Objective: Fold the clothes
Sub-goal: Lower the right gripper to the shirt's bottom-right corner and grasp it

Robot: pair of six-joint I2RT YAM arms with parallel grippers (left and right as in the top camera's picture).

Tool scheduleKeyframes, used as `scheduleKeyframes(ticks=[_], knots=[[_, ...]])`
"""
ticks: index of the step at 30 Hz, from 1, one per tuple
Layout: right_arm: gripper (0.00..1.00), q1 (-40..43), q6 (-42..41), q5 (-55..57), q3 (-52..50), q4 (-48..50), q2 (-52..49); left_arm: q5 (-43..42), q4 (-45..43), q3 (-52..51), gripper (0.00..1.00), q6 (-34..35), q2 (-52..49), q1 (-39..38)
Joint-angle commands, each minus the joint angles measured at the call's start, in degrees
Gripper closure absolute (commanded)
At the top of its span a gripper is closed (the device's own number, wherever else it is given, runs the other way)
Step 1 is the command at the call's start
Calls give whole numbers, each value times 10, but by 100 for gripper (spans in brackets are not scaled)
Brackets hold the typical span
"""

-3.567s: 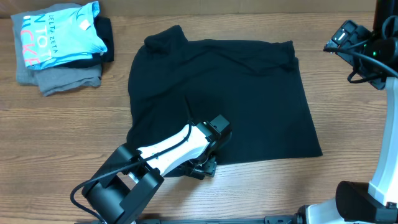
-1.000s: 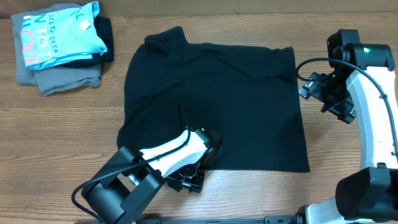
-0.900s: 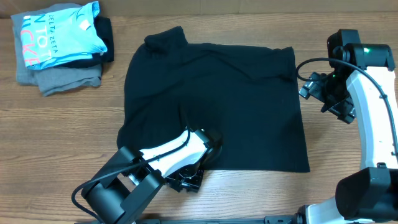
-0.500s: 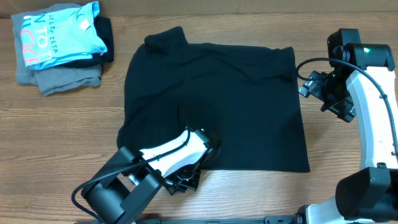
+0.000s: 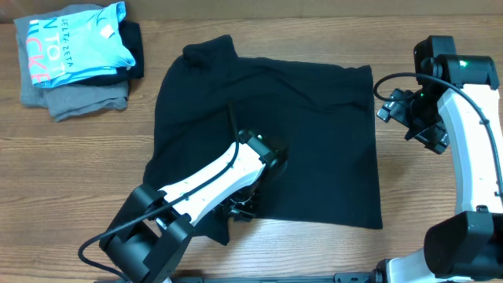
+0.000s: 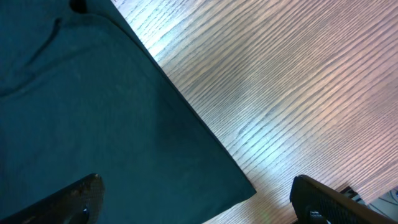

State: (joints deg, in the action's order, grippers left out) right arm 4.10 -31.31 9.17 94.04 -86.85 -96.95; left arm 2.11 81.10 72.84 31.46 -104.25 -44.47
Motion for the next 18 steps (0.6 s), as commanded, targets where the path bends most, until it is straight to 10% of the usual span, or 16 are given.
scheduleKeyframes(ticks=[1, 18], knots=[[0, 2, -4, -3, -1, 0, 0, -35, -21, 3, 44, -47, 11, 3], [0, 2, -2, -2, -17, 9, -3, -47, 50, -2, 41, -30, 12, -3]])
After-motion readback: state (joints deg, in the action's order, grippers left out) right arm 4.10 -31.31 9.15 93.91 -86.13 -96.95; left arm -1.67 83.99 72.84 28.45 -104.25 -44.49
